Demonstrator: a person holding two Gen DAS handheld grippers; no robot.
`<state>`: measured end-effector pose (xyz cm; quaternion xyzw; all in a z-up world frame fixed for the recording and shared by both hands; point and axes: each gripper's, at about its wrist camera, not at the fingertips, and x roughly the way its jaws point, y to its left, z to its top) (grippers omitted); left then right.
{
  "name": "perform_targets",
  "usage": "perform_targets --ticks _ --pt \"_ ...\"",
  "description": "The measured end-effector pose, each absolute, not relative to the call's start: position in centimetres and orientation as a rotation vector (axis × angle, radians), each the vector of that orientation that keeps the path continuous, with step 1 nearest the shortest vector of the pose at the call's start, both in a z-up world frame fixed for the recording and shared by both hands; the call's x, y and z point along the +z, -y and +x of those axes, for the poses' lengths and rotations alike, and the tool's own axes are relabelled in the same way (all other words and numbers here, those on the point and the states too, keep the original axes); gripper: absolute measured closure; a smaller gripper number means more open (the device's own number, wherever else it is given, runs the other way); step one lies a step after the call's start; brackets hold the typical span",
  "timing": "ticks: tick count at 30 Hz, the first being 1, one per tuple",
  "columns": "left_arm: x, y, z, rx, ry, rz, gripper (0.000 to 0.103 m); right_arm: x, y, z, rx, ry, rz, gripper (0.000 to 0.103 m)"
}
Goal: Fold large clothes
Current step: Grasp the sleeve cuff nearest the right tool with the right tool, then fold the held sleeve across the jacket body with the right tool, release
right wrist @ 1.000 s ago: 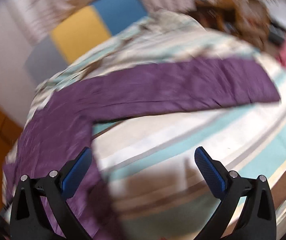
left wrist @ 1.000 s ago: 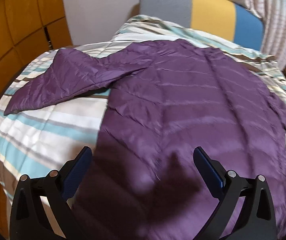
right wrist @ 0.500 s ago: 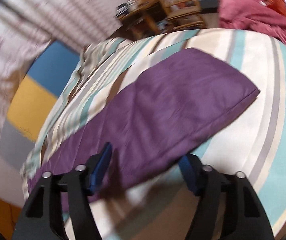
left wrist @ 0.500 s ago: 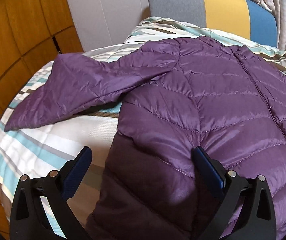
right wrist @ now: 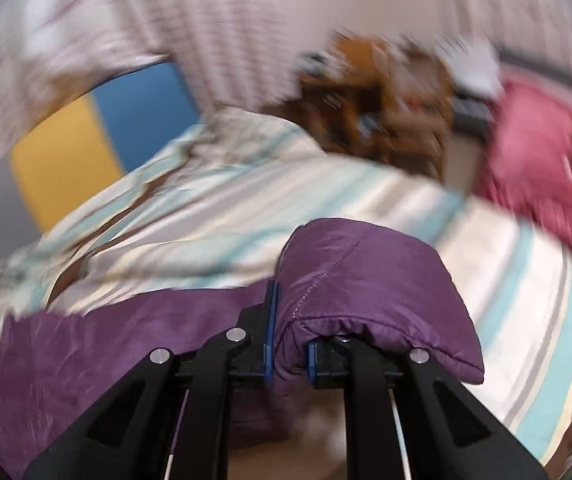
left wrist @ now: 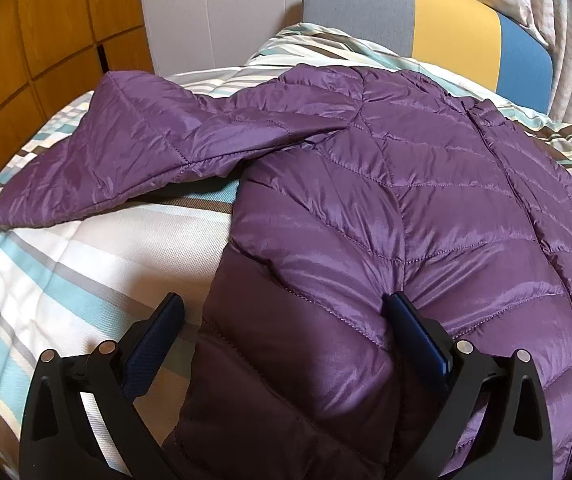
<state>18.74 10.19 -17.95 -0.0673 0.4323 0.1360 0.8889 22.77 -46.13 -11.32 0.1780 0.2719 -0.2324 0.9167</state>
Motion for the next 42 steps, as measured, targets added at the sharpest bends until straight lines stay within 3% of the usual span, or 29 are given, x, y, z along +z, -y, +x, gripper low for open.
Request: perform_targets --ticks 7,16,23,30,31,33,35,42 --pt "-18.0 -10.2 18.7 0.271 -0.896 -0.167 0.003 -8.6 30.4 25.6 -0.237 -0.501 0.038 0.094" --pt "-17.9 -10.2 18.6 0.27 -0.892 -0.17 0.003 -12.2 12.2 26.8 0.04 -0.443 -0.44 0.095" --pt "-18.0 -10.3 18.6 0.267 -0.889 -0.176 0.003 -16.1 3.7 27.1 0.192 -0.422 -0.635 0.095" --pt "-18.0 -10.3 18.5 0.267 -0.889 -0.177 0.003 -19.8 1.3 26.5 0.406 -0.492 -0.773 0.091" --pt "-17.9 -10.3 18.5 0.267 -0.891 -0.176 0.003 -19.9 1.5 26.7 0.415 -0.498 -0.775 0.089" --pt "-17.8 -10.2 18.6 0.268 -0.9 -0.173 0.003 -19.8 2.2 27.0 0.438 -0.517 -0.745 0.07" --pt "-17.3 -10.1 18.6 0.282 -0.922 -0.167 0.003 -18.2 4.3 27.4 0.463 -0.534 -0.641 0.037" --pt "-12.7 -7.6 19.5 0.183 -0.858 -0.231 0.003 -14.2 13.4 27.0 0.391 -0.555 -0.257 0.033"
